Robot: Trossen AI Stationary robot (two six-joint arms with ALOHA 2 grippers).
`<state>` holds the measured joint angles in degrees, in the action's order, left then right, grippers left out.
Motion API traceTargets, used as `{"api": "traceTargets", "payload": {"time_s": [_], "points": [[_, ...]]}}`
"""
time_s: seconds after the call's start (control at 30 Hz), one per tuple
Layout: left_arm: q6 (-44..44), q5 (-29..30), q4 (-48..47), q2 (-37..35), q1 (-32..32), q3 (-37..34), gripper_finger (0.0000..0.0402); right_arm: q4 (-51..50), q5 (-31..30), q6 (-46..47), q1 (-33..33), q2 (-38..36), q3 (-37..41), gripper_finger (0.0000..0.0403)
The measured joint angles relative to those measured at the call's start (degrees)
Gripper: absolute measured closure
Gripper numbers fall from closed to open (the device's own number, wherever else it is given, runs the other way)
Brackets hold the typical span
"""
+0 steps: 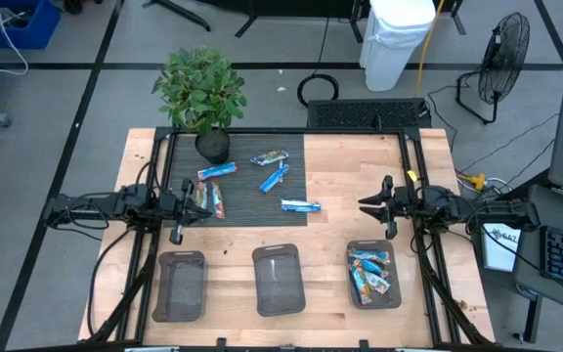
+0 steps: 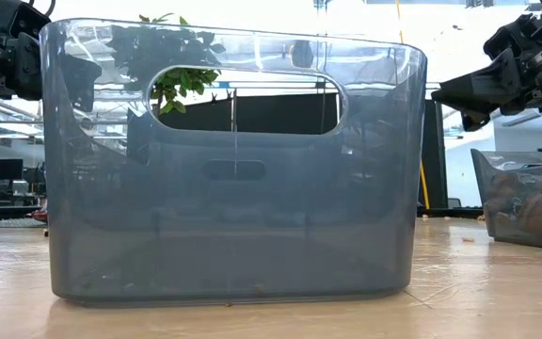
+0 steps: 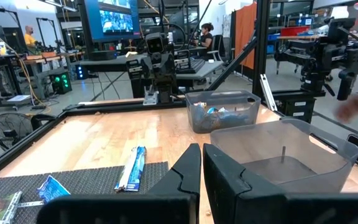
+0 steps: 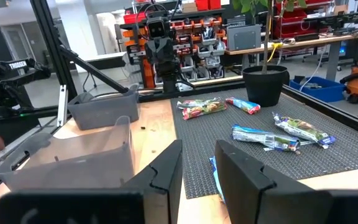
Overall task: Pick and place Granola Bars by type
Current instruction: Put the red granola bar into the left black bin
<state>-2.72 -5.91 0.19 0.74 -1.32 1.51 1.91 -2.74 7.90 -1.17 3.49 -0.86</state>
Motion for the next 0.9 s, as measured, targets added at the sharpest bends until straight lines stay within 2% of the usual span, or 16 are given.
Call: {"api": "traceTargets", "payload": {"time_s": [0.37, 0.6, 0.9], "points": [[0.00, 0.00, 0.98, 0.01, 0.01, 0.01, 0.0376, 0.00, -0.09, 0.00, 0.00, 0.00, 0.00, 0.0316], [0.20, 0.00, 7.14, 0.00, 0.01, 0.01, 0.0376, 0.03, -0.13, 0.00, 0.00, 0.00, 0.00, 0.0316], [0.01, -0.02, 6.92, 0.00, 0.00, -0.01, 0.0376, 0.04, -0.13, 0.00, 0.00, 0.00, 0.00, 0.0316]]}}
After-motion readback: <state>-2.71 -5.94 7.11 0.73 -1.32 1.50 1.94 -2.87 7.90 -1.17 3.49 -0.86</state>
